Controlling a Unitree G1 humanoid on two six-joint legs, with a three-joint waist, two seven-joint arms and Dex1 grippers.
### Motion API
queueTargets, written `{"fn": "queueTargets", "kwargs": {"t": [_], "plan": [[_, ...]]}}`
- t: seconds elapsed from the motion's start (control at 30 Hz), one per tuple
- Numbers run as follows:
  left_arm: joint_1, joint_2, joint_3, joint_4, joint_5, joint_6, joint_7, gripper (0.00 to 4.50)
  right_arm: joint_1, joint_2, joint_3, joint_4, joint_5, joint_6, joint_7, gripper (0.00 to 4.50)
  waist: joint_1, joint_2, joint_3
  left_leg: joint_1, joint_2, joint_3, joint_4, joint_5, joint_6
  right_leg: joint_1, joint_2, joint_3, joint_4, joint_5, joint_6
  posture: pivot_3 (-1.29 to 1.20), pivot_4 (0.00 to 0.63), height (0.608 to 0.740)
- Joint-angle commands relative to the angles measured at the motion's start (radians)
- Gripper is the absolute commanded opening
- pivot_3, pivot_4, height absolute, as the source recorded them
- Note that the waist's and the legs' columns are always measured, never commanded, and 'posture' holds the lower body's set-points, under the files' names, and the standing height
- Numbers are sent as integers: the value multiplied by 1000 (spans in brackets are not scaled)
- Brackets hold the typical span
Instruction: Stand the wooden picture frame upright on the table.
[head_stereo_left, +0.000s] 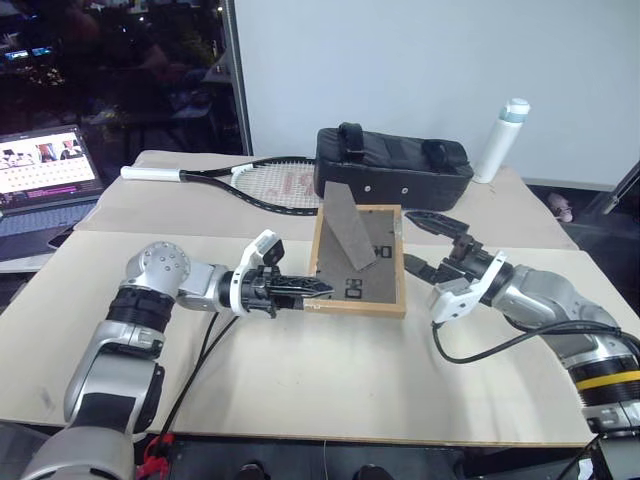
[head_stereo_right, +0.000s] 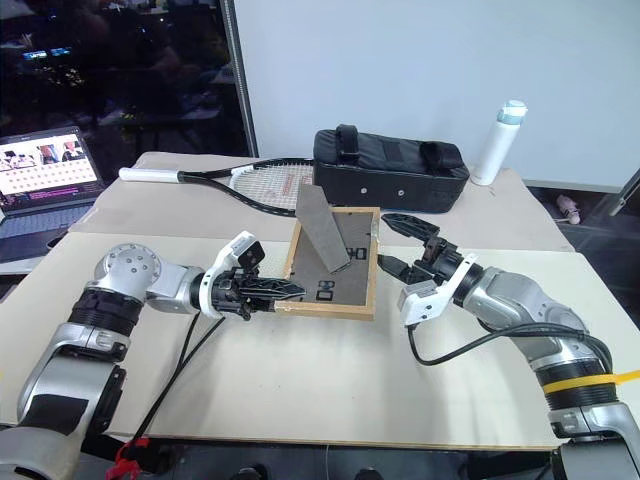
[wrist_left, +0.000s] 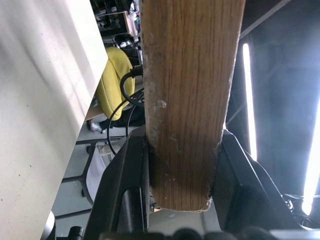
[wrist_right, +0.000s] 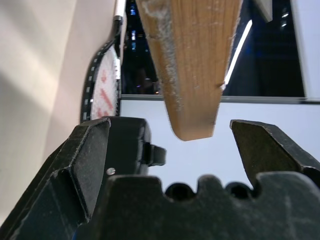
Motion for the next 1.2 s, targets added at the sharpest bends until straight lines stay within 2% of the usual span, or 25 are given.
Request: {"fn": "queueTargets", "kwargs": {"t": [0.03,0.23,0.33,0.43,0.53,0.57,0.7,0.77,0.83,0.97,1.03,1.07,1.13,1.2], "plan": [[-36,3,20,-11,-66,3,-1,1120,-26,4,-2,-8,5,-22,-31,4469,-1,0,0,0,0,0,0,0,0,0,0,0,0,0,0,0,150,715],[-19,35,-41,-50,-90,3,-5,1120,-37,12,20,-1,-4,-38,-44,4469,0,0,0,0,0,-1,0,0,0,0,0,0,0,1,-1,0,150,715],[-19,38,-46,-58,-88,3,-8,1120,-45,12,33,14,6,-48,-34,3790,-1,0,0,0,0,-1,0,0,0,1,0,0,0,1,-2,0,150,715],[-12,37,-25,-83,-61,3,-10,1120,-48,6,39,22,17,-57,-32,2686,0,0,0,0,0,-1,0,0,0,1,0,-1,1,1,-2,0,150,715],[4,26,32,-95,-24,-3,-6,1120,-45,0,38,26,20,-65,-33,1814,0,0,0,0,0,-1,0,0,0,1,0,-1,0,1,-2,0,150,715],[14,26,43,-105,-5,-5,-8,1120,-44,-1,38,26,20,-66,-33,1363,0,0,0,0,0,-2,0,0,0,1,0,-1,0,1,-3,0,150,715],[50,24,102,-151,47,-46,-7,1120,-40,-6,35,22,28,-72,-28,1275,-2,0,0,0,0,-2,0,0,0,1,0,-1,1,2,-3,0,150,715],[49,18,147,-128,74,-71,19,2133,-37,-5,37,29,62,-60,-2,1275,-1,0,0,0,0,-2,0,0,0,1,0,-2,1,2,-3,0,150,715],[49,20,194,-125,100,-93,41,2810,-32,-1,43,39,115,-48,37,1244,-1,0,0,0,0,-3,1,1,-1,2,0,-3,1,2,-4,0,150,715],[124,58,287,-306,195,-291,51,4381,-30,10,52,52,197,-19,112,1241,-3,0,0,0,-1,-4,1,1,-1,3,0,-3,1,3,-5,0,150,715],[168,83,331,-398,239,-397,29,4500,-33,32,62,67,298,42,192,1241,-3,0,0,0,0,-4,0,1,-2,3,0,-3,1,3,-5,0,150,715],[196,103,351,-451,249,-447,-13,4500,-25,64,64,57,445,156,295,1241,-5,0,0,1,0,-5,0,2,-2,3,0,-3,1,3,-6,0,150,715],[242,144,368,-521,259,-503,-94,4500,-11,132,50,3,711,477,469,1240,-10,0,0,1,0,-5,0,2,-3,4,0,-4,1,3,-6,0,150,715],[258,158,368,-536,281,-518,-85,4500,-15,177,28,-66,894,798,546,1238,-11,0,0,1,0,-8,0,2,-3,7,0,-7,1,3,-6,0,150,715]]}}
